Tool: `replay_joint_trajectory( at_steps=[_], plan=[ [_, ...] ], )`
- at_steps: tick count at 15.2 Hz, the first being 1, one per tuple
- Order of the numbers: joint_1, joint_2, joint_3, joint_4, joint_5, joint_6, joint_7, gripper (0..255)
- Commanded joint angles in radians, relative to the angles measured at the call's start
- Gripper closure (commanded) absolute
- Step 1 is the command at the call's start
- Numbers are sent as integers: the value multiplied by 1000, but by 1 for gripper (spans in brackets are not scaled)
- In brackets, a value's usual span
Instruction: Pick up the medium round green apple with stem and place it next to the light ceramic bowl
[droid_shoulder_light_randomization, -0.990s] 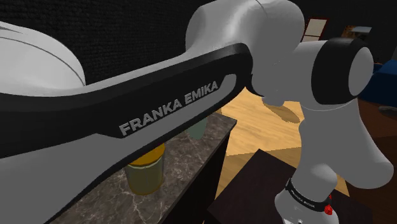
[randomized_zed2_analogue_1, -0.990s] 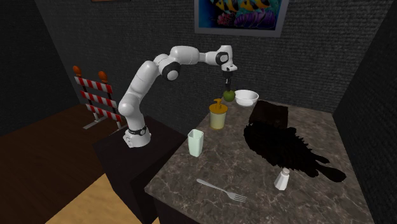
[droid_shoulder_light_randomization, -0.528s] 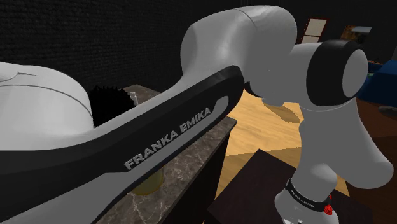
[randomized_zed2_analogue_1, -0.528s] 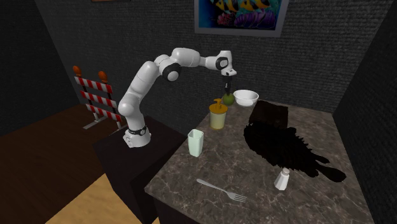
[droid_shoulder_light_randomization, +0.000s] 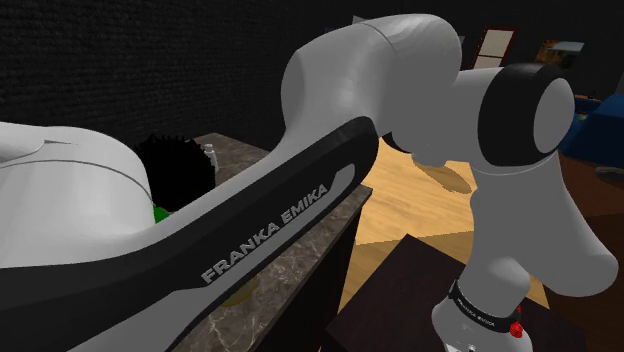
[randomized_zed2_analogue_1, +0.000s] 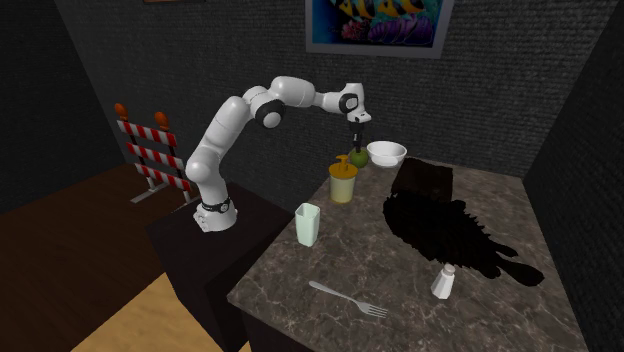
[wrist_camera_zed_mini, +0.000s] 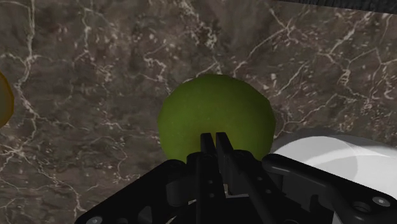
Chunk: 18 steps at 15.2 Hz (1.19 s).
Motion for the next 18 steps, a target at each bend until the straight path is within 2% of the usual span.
replay_joint_trajectory(
  at_steps=[1,2,7,11,18],
  plan=[
    [0,0,0,0,0,0,0,255],
    [0,0,0,0,0,0,0,0],
    [0,0,0,0,0,0,0,0],
    [12,-37,14,66,21,-99,-17,0],
    [12,-37,14,66,21,-99,-17,0]
  ],
)
